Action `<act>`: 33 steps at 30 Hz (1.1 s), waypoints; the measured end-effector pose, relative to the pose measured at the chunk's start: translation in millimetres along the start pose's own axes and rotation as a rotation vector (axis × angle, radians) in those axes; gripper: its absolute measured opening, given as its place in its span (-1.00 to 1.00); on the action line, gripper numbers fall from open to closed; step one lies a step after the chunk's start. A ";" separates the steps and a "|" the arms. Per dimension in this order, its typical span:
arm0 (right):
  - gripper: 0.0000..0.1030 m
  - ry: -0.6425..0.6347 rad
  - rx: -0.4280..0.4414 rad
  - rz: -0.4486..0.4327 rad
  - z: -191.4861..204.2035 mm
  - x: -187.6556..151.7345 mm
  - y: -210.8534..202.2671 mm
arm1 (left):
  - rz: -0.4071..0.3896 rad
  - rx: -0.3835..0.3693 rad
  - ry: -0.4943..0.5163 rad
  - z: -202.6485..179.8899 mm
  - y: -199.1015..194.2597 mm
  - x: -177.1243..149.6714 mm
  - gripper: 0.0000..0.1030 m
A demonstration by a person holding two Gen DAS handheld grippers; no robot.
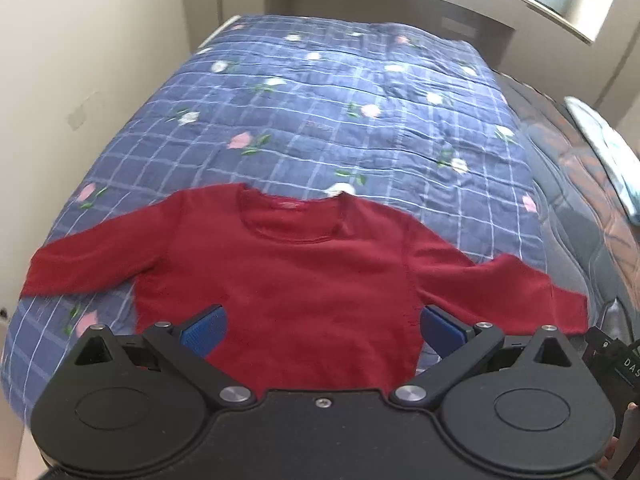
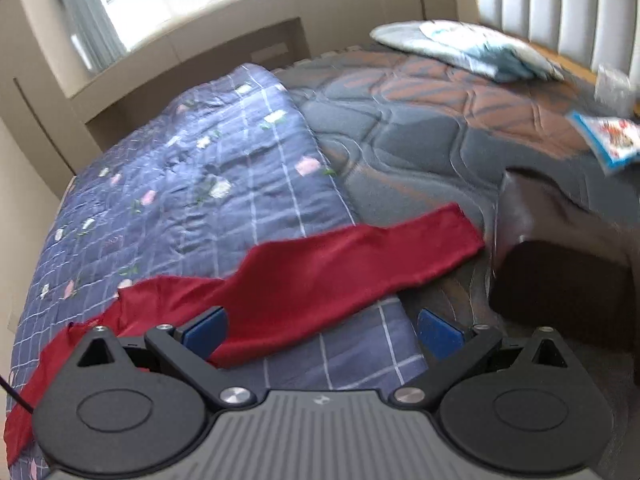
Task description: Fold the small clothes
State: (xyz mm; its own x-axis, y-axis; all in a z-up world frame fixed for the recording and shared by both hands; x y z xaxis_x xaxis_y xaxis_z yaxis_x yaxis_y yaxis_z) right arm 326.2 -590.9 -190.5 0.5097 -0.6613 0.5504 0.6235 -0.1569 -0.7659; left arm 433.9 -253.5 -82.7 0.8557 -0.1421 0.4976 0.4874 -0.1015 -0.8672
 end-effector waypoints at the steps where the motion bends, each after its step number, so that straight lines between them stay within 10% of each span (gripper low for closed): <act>1: 1.00 0.009 -0.001 0.001 -5.2 -2.9 3.8 | 0.002 -0.006 0.017 -4.5 8.4 0.5 0.99; 11: 1.00 0.150 -0.045 -0.084 -56.5 -19.8 44.2 | 0.006 -0.071 0.127 -48.3 98.1 -6.8 0.99; 24: 0.99 0.299 -0.038 -0.200 -91.0 1.0 108.2 | 0.029 0.039 0.103 -48.1 179.8 -15.1 0.99; 33: 0.61 0.471 -0.130 -0.214 -110.9 9.1 149.1 | 0.049 0.055 0.076 -54.3 215.0 -6.7 0.99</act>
State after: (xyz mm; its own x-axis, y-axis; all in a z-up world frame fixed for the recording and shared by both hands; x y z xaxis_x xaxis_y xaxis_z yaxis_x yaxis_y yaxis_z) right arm 358.0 -701.7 -336.5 0.0390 -0.8574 0.5132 0.5910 -0.3943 -0.7037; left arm 523.5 -327.9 -271.5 0.8643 -0.2197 0.4525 0.4559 -0.0383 -0.8892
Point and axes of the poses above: each gripper's, at about its wrist camera, not at the fingertips, and y roughly the way its jaws point, z to its left, x to its top, the point moved 2 cm from there along y, roughly the way its jaws point, and after that the axes turned 6 degrees about y, right-handed, at the moved point
